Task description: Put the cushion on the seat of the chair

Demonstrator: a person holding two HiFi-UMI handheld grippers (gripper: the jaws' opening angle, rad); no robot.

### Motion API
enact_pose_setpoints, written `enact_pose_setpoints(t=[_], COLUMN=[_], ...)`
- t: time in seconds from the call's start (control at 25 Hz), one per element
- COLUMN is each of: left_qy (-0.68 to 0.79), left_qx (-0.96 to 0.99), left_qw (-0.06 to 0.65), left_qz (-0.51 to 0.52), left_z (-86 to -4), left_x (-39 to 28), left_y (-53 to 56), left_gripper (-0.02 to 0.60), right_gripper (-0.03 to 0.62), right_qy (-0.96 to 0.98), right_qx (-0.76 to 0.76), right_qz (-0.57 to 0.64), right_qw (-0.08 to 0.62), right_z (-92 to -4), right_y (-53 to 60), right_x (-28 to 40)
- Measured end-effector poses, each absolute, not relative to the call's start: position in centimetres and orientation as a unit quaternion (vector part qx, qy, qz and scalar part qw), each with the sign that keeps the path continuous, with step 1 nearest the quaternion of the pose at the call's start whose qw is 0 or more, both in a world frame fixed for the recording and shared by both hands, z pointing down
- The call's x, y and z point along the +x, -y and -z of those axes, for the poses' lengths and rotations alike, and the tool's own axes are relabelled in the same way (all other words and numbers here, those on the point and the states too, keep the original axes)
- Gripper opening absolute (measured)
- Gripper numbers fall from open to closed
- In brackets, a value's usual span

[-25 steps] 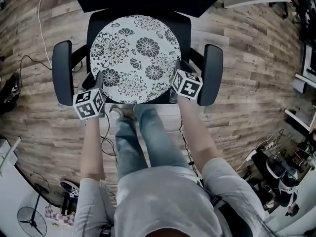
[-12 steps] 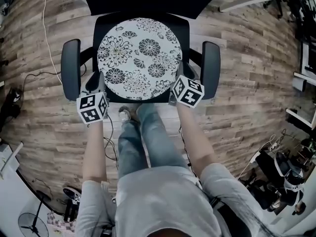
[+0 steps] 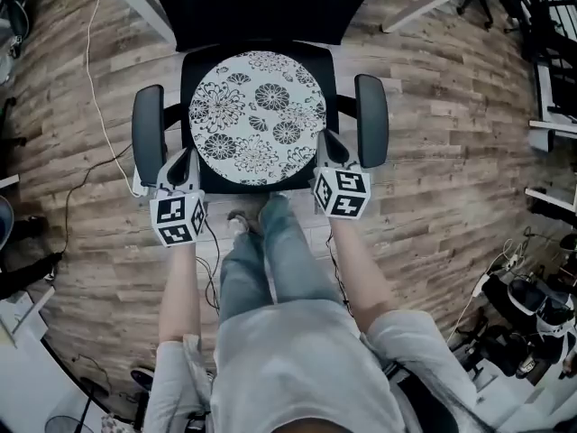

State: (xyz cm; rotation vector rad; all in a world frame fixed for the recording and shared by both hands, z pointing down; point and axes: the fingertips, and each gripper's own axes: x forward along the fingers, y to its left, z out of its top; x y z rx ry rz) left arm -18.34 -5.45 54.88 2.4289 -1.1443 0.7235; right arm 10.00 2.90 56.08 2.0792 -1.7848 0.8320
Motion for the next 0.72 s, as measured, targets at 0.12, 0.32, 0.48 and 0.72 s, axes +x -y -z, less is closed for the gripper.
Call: enact_pose_setpoints(t=[0.12, 0.32, 0.48, 0.72], left_qy=[0.389, 0.359, 0.347, 0.34], left_qx=[0.869, 0.889, 0.903, 0.917], left_qw=[0.167, 0.138, 0.118, 0.107], left_qz=[-0.257, -0.249, -0.223, -0.179], left_z=[-53.2, -49.3, -45.5, -39.9], left_x=[-18.5, -18.4, -18.6, -19.6], left_y=[4.3, 2.6, 1.7, 0.0], left_gripper=[0.014, 0.014, 0.014, 0.014], right_gripper=[0.018, 0.018, 0.02, 0.019], right_qy=[0.627, 0.639, 0.654, 0.656], right_qx=[0.72, 0.722, 0.716, 0.724], right_qz=[-0.263, -0.233, -0.215, -0.181], right_qw=[0.136, 0.13, 0.119, 0.113], right_z=[-53.1, -48.7, -45.5, -40.6], right_y=[-4.0, -6.0, -7.2, -9.5], right_x=[8.5, 6.8, 5.5, 4.0])
